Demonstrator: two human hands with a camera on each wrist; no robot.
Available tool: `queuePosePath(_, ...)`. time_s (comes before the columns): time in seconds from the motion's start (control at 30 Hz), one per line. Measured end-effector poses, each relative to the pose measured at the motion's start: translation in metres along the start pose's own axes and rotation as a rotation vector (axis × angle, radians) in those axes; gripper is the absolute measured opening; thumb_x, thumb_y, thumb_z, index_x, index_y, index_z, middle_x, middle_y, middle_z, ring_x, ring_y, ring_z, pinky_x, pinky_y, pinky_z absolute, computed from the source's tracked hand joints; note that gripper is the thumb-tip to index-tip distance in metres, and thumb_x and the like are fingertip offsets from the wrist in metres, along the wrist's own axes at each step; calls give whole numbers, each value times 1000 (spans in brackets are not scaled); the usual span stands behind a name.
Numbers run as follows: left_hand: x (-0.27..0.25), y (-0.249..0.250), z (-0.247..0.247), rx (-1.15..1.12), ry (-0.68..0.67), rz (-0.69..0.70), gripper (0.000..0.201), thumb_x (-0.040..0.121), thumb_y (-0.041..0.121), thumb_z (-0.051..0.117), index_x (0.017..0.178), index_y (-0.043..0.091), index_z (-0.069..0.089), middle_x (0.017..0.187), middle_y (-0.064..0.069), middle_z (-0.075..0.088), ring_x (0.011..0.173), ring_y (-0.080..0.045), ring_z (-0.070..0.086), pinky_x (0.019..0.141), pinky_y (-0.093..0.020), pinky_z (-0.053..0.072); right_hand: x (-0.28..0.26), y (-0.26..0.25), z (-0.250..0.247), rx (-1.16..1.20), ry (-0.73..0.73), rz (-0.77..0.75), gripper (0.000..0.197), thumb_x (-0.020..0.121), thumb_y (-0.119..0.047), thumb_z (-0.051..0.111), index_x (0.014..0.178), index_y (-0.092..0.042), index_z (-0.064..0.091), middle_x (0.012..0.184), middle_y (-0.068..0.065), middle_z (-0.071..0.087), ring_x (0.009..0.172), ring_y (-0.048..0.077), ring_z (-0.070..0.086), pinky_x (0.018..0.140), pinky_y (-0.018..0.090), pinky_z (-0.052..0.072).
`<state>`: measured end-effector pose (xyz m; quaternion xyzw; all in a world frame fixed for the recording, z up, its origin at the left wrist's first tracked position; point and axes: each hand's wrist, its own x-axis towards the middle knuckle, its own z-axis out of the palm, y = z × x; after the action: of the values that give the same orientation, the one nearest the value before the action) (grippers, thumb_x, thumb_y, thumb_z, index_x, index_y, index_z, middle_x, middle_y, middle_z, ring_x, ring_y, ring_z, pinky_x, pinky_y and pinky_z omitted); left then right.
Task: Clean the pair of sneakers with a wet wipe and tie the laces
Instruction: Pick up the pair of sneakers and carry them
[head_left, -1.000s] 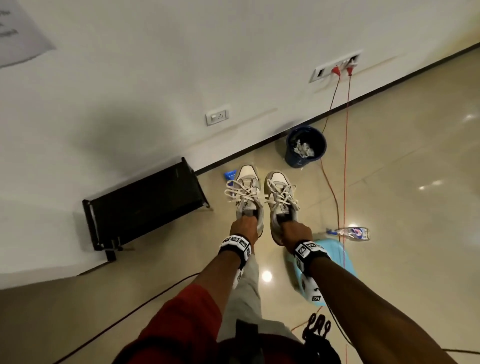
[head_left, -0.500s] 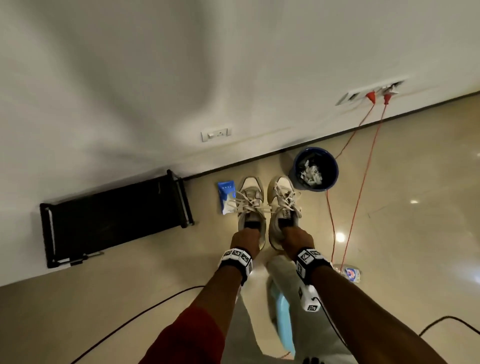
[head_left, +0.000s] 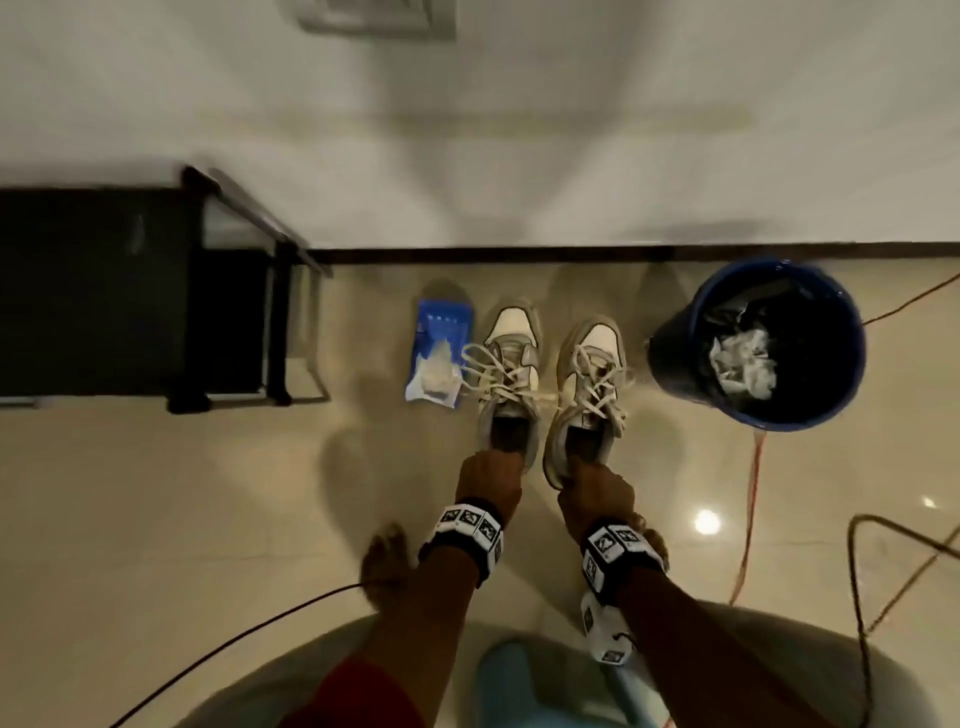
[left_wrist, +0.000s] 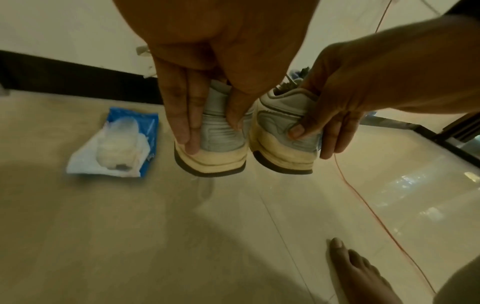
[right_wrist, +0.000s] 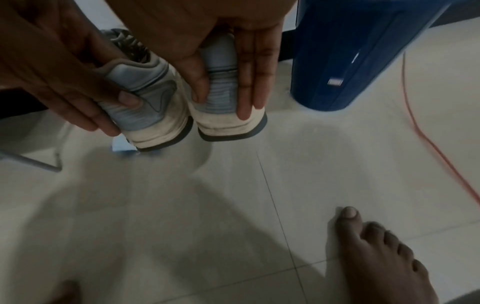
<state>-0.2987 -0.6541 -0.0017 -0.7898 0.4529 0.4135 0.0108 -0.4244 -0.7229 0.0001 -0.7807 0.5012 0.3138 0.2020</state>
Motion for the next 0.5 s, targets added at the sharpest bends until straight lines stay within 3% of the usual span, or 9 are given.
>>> queuePosePath(0.2,53,-7,120,27,96,-8,25,94,9,47,105,11,69,102,-16,71,98,-39,65,80,-38,48,49,36,105,1,95,-29,31,79,-23,54,110,-18,58,93,8,70,85,33,66,68,33,47)
queuePosePath(0.4,65,-16,159,133,200,-22,26,93,5,45,106,13,66,103,-14,69,100,-37,65,82,-38,49,63,49,146,49,175,-24,23,77,-29,58,96,-18,61,95,6,69,88,32,65,66,31,45)
queuePosePath(0.5,59,-13,165,146,257,-3,25,94,7,45,106,13,66,105,-15,69,101,-38,65,83,-39,50,62,52,158,54,249,-67,29,78,-28,56,105,-18,58,97,7,69,87,32,66,66,31,46)
